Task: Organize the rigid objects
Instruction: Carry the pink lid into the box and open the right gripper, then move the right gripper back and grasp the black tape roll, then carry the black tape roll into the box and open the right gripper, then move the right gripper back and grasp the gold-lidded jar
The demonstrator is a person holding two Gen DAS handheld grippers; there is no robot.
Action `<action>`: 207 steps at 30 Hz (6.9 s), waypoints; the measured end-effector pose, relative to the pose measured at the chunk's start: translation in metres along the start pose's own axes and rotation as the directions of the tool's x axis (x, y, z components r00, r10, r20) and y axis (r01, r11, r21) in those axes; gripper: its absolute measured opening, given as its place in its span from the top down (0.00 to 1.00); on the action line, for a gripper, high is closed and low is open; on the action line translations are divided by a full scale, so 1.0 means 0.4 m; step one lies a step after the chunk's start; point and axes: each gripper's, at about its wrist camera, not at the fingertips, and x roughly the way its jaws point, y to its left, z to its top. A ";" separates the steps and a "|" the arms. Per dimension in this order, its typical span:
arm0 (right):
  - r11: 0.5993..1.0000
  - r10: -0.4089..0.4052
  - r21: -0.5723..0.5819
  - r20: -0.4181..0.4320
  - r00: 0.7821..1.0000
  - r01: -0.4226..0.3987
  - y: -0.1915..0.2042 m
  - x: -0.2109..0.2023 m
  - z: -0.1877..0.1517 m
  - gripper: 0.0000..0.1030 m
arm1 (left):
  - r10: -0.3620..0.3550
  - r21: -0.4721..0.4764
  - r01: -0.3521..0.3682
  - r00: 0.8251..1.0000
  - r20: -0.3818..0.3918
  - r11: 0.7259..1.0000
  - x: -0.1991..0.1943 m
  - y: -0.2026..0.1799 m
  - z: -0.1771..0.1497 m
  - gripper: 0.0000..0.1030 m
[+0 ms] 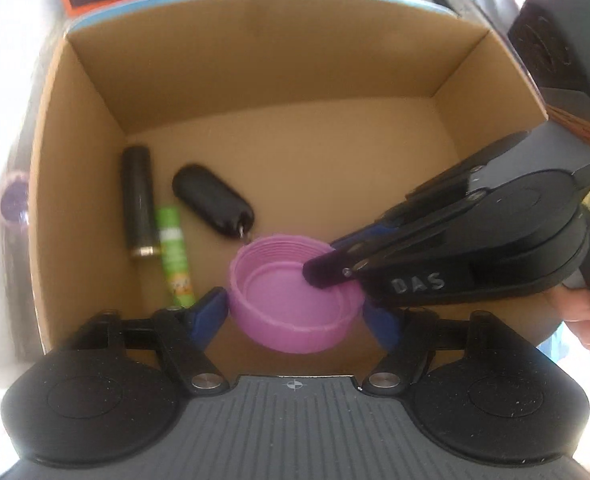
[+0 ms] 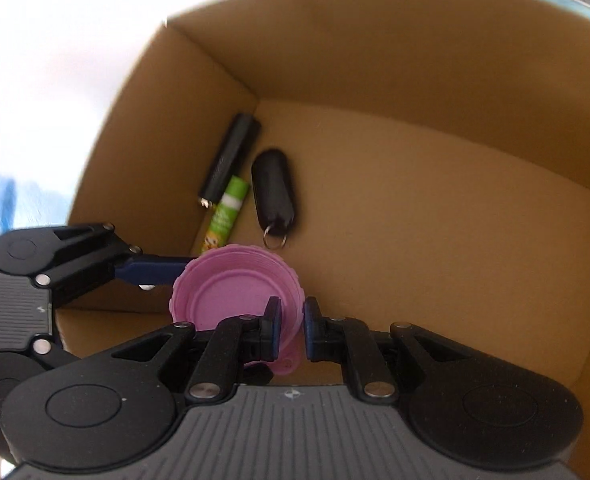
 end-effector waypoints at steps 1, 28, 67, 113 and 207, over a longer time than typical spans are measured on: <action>1.000 -0.007 -0.009 -0.020 1.000 0.007 0.006 0.013 0.011 0.88 | -0.002 -0.010 0.002 1.000 -0.011 1.000 0.003 0.005 -0.002 0.27; 0.997 0.072 0.011 0.153 0.986 -0.075 0.032 -0.126 -0.064 0.75 | -0.003 0.062 -0.012 0.972 0.234 0.998 -0.174 -0.038 -0.085 0.18; 0.996 -0.083 0.054 0.535 0.841 0.064 0.127 -0.017 -0.646 0.76 | 0.133 0.177 -0.240 0.874 0.467 0.955 -0.011 -0.234 -0.576 0.35; 0.969 -0.206 0.013 0.584 0.785 0.245 0.143 -0.115 -0.704 0.81 | 0.030 0.284 -0.231 0.821 0.571 0.930 -0.035 -0.341 -0.547 0.36; 0.913 0.037 0.259 0.716 0.697 -0.315 -0.054 -0.263 -0.727 0.37 | 0.027 0.197 -0.187 0.787 0.616 0.962 -0.163 -0.273 -0.517 0.11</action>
